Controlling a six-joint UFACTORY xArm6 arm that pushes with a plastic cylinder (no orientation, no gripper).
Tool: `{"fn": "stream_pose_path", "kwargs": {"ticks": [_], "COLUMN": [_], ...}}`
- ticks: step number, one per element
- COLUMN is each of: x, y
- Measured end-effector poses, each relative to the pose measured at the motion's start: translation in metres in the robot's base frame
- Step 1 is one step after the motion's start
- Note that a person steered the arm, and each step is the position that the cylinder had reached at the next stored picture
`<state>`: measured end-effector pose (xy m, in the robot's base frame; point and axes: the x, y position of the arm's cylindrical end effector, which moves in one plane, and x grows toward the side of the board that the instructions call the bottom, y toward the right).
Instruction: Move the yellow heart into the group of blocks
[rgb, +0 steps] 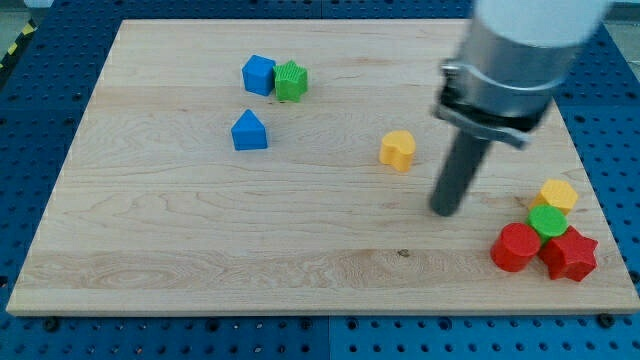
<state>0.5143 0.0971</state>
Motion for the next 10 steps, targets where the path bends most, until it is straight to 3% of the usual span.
{"fn": "stream_pose_path", "kwargs": {"ticks": [1,2,3,5,7,9,10], "x": [-0.032,-0.085,-0.088,-0.075,-0.031,-0.058,-0.042], "y": [-0.09,-0.127,-0.107,-0.012,0.001,-0.011,0.026]}}
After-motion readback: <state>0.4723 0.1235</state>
